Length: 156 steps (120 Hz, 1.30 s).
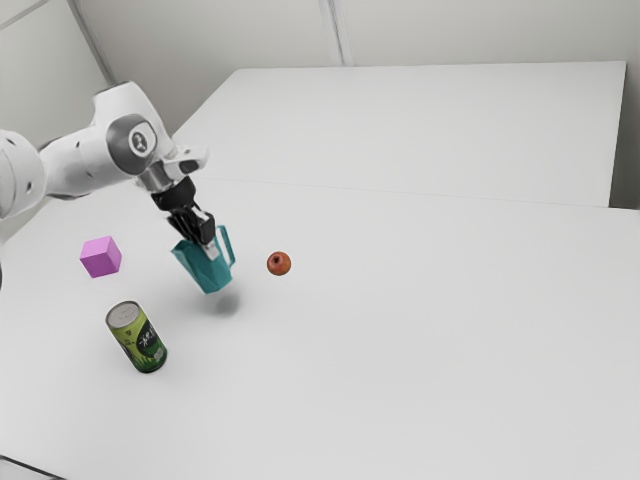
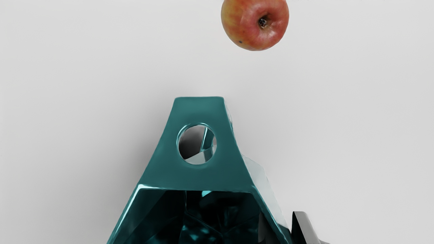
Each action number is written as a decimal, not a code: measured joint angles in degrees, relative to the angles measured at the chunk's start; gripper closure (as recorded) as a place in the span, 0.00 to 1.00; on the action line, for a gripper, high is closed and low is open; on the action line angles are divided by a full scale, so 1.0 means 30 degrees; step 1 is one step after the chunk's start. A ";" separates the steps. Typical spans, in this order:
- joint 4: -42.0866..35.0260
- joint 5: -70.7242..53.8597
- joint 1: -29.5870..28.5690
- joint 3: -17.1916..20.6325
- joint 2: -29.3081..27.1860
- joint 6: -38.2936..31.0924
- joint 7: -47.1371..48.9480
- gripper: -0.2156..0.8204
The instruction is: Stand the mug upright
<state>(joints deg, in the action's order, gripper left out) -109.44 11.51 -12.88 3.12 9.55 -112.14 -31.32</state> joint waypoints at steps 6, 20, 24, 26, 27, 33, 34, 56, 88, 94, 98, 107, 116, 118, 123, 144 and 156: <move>-0.0607 -0.0393 0.0086 0.0220 -0.0023 -0.1200 0.0420 0.96; -0.1911 -0.0897 0.0234 0.0423 -0.0095 -0.3767 0.1298 0.96; -0.2255 -0.0984 0.0260 0.0440 -0.0196 -0.4304 0.1521 0.96; -0.2409 -0.1019 0.0248 0.0479 -0.0243 -0.4542 0.1629 0.96; -0.2480 -0.1035 0.0244 0.0504 -0.0264 -0.4653 0.1682 0.95; -0.2881 -0.1115 0.0276 0.0608 -0.0372 -0.5238 0.1986 0.95; -0.2950 -0.1126 0.0280 0.0622 -0.0383 -0.5322 0.2035 0.95; -0.3806 -0.1936 0.0331 0.1299 -0.0649 -0.6519 0.3022 0.95; -0.4385 -0.2276 0.0281 0.1532 -0.0683 -0.7116 0.4041 0.93; -0.4374 -0.2204 0.0278 0.1536 -0.0682 -0.7143 0.4115 0.83; -0.4371 -0.2167 0.0271 0.1548 -0.0689 -0.7157 0.4160 0.75; -0.4369 -0.2114 0.0277 0.1563 -0.0760 -0.7175 0.4251 0.60; -0.4368 -0.2084 0.0314 0.1588 -0.1096 -0.7138 0.4330 0.48; -0.4369 -0.2080 0.0352 0.1590 -0.1223 -0.7111 0.4347 0.46; -0.4365 -0.2071 0.0462 0.1594 -0.1619 -0.6970 0.4386 0.42; -0.2489 -0.1969 0.0727 0.1590 -0.2540 -0.5000 0.4496 0.30; 0.0418 -0.1924 0.0680 0.1458 -0.2324 -0.2728 0.4543 0.27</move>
<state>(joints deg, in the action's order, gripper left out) -108.19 5.74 -10.84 7.49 2.57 -120.32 -17.69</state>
